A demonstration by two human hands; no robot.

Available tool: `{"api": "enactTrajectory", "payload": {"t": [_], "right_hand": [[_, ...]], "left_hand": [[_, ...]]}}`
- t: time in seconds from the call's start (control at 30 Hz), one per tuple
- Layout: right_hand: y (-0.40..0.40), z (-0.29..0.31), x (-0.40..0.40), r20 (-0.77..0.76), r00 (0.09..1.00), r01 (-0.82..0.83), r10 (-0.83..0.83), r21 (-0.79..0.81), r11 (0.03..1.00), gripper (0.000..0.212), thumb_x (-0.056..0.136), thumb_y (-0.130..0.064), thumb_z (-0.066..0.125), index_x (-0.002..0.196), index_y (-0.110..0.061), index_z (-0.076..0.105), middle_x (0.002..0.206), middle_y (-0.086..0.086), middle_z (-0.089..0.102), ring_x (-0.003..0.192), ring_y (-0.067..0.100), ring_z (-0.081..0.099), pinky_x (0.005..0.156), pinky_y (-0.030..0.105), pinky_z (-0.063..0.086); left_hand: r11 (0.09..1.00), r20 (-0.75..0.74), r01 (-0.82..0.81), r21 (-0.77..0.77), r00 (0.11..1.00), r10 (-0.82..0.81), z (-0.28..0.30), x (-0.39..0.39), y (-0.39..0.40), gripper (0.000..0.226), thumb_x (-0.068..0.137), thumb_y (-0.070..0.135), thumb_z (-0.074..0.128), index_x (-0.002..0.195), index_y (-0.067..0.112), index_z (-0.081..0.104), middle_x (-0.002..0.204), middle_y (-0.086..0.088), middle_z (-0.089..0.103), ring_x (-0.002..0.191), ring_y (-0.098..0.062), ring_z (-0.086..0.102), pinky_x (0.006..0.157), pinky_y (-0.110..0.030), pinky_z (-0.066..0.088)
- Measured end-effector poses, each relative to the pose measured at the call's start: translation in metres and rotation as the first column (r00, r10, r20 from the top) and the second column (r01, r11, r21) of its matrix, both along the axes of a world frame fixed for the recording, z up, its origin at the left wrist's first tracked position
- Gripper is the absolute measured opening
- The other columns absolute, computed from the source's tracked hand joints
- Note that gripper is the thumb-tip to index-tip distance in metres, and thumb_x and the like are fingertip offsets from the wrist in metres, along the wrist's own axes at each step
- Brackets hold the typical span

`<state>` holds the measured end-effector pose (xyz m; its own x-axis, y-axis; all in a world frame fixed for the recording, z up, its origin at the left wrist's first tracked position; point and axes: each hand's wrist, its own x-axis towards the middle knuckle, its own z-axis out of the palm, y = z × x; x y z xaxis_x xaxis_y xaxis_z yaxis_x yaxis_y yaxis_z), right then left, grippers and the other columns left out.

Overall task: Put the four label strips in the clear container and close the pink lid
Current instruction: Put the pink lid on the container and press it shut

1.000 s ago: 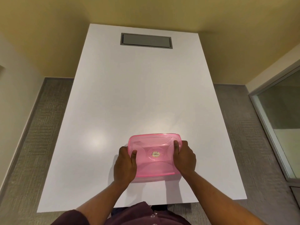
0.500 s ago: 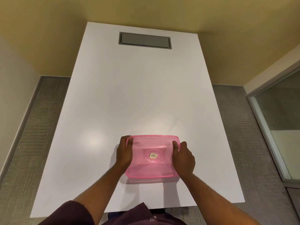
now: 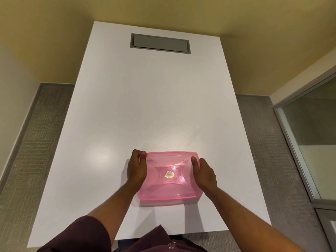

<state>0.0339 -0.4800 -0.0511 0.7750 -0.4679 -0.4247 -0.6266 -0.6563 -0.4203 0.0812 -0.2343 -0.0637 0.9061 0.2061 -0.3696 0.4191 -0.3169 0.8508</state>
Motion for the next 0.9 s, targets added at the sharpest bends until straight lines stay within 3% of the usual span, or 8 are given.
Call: {"api": "enactTrajectory", "payload": {"t": [0.1, 0.2, 0.3, 0.4, 0.47, 0.57, 0.7, 0.9], "right_hand": [[-0.01, 0.009, 0.009, -0.069, 0.997, 0.05, -0.04, 0.154, 0.987, 0.065, 0.094, -0.072, 0.035, 0.079, -0.011, 0.049, 0.08, 0.004, 0.062, 0.075, 0.024, 0.056, 0.074, 0.041, 0.049], [-0.018, 0.017, 0.013, -0.119, 0.986, 0.145, -0.115, 0.295, 0.944, 0.058, 0.089, -0.072, 0.05, 0.075, -0.015, 0.049, 0.08, 0.004, 0.059, 0.072, 0.025, 0.056, 0.07, 0.042, 0.056], [-0.025, 0.023, 0.018, -0.154, 0.972, 0.228, -0.179, 0.408, 0.884, 0.052, 0.083, -0.066, 0.066, 0.084, -0.016, 0.055, 0.094, 0.005, 0.065, 0.083, 0.029, 0.064, 0.075, 0.049, 0.063], [-0.027, 0.023, 0.033, -0.034, 0.978, 0.202, -0.205, 0.385, 0.9, 0.039, 0.079, -0.058, 0.076, 0.093, -0.022, 0.07, 0.101, 0.001, 0.072, 0.095, 0.026, 0.069, 0.084, 0.047, 0.061], [-0.025, 0.021, 0.04, -0.015, 0.978, 0.195, -0.209, 0.43, 0.881, 0.045, 0.077, -0.056, 0.081, 0.086, -0.012, 0.077, 0.09, -0.001, 0.075, 0.085, 0.023, 0.068, 0.08, 0.041, 0.057], [-0.026, 0.018, 0.043, -0.046, 0.964, 0.251, -0.261, 0.478, 0.842, 0.061, 0.069, -0.05, 0.089, 0.084, 0.006, 0.071, 0.074, 0.004, 0.067, 0.073, 0.022, 0.061, 0.07, 0.039, 0.051], [-0.025, 0.016, 0.049, -0.052, 0.95, 0.301, -0.309, 0.43, 0.851, 0.041, 0.064, -0.045, 0.092, 0.065, -0.008, 0.073, 0.069, 0.001, 0.069, 0.072, 0.025, 0.063, 0.072, 0.045, 0.058], [-0.021, 0.011, 0.055, -0.043, 0.946, 0.312, -0.321, 0.383, 0.869, 0.044, 0.064, -0.041, 0.088, 0.063, -0.013, 0.055, 0.067, 0.006, 0.051, 0.066, 0.024, 0.046, 0.062, 0.036, 0.038]], "left_hand": [[0.998, 0.034, 0.006, 0.063, 0.999, -0.008, 0.0, -0.001, 0.0, 0.013, 0.102, 0.027, 0.045, 0.091, 0.024, 0.052, 0.086, 0.008, 0.063, 0.083, -0.022, 0.06, 0.074, -0.038, 0.048], [0.99, 0.088, 0.022, 0.138, 0.995, -0.034, 0.0, -0.002, -0.001, 0.014, 0.102, 0.029, 0.045, 0.089, 0.025, 0.05, 0.081, 0.009, 0.062, 0.079, -0.023, 0.059, 0.069, -0.036, 0.046], [0.983, 0.111, 0.028, 0.179, 0.993, -0.048, 0.0, -0.004, 0.0, 0.015, 0.102, 0.033, 0.044, 0.091, 0.025, 0.05, 0.082, 0.007, 0.062, 0.08, -0.025, 0.06, 0.07, -0.038, 0.048], [0.978, 0.112, 0.036, 0.208, 0.992, -0.06, 0.0, -0.005, -0.001, 0.015, 0.102, 0.037, 0.043, 0.091, 0.029, 0.05, 0.085, 0.008, 0.063, 0.083, -0.026, 0.061, 0.072, -0.037, 0.048], [0.98, 0.107, 0.028, 0.199, 0.993, -0.05, -0.002, -0.005, 0.0, 0.018, 0.101, 0.041, 0.043, 0.097, 0.029, 0.056, 0.094, 0.01, 0.066, 0.091, -0.024, 0.063, 0.077, -0.036, 0.05], [0.984, 0.06, 0.036, 0.176, 0.997, -0.048, -0.003, -0.006, 0.002, 0.036, 0.096, 0.06, 0.044, 0.099, 0.03, 0.064, 0.099, 0.011, 0.071, 0.092, -0.018, 0.063, 0.081, -0.033, 0.05], [0.976, 0.067, 0.033, 0.217, 0.997, -0.049, -0.002, -0.003, 0.0, 0.047, 0.092, 0.067, 0.043, 0.088, 0.026, 0.064, 0.087, 0.009, 0.071, 0.082, -0.02, 0.063, 0.073, -0.033, 0.05], [0.968, 0.064, 0.034, 0.248, 0.997, -0.051, -0.001, 0.0, 0.0, 0.043, 0.093, 0.065, 0.043, 0.082, 0.026, 0.058, 0.082, 0.009, 0.068, 0.079, -0.021, 0.064, 0.068, -0.032, 0.05]]}}
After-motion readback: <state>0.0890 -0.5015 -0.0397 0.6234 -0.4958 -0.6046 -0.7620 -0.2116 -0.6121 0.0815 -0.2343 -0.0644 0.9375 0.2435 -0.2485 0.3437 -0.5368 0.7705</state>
